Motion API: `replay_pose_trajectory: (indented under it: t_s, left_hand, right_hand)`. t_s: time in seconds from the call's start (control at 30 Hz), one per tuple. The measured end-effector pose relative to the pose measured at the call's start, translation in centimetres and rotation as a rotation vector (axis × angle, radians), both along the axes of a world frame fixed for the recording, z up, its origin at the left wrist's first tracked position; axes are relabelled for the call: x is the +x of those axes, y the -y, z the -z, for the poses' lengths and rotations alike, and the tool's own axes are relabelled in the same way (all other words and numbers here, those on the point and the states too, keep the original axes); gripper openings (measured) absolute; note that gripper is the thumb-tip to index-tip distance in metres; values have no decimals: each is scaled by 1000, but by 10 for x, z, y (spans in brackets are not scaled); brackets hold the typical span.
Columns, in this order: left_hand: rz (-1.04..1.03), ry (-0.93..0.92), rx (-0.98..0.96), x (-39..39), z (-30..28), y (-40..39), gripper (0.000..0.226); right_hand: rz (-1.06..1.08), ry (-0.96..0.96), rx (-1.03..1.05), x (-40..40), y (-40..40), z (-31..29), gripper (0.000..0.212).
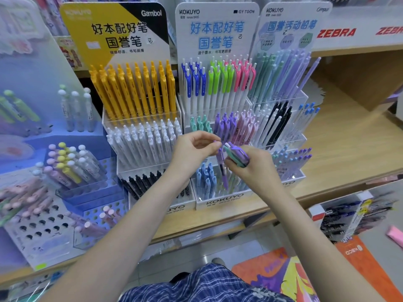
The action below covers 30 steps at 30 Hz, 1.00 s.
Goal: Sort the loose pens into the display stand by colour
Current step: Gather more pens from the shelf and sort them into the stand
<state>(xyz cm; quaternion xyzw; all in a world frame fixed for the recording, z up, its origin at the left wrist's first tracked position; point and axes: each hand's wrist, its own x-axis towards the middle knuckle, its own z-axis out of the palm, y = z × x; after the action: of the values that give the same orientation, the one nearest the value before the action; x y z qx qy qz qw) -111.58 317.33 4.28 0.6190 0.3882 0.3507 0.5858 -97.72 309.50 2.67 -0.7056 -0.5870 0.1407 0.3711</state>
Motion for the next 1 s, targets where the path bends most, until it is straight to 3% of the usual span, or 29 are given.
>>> replay_pose_trajectory:
  t_s: [0.2,0.3,0.4,0.5,0.6,0.77,1.0]
  left_hand:
    - [-124,75,-44,8,-5,-8,13]
    - [-150,71,-31,8,-8,-11,8]
    - [-93,-138,154,-1,-1,-16,17]
    - [-34,-502,379,-16,15,-18,27]
    - [40,-708,508,-22,30,-14,26]
    - [138,-860,580,-27,47,-14,31]
    - [116,-864,589,-26,51,-21,30]
  right_hand:
    - [5,35,-31,-6,-19,-3,32]
    - [3,69,-19,-2,-24,-4,20]
    - [62,6,-36,14,-28,-10,12]
    - [191,-300,40,32,-32,-16,17]
    - [241,-422,85,36,-37,-14,19]
    - [283,-330,145,35,-46,2,36]
    - [212,-208,135,37,-52,12,36]
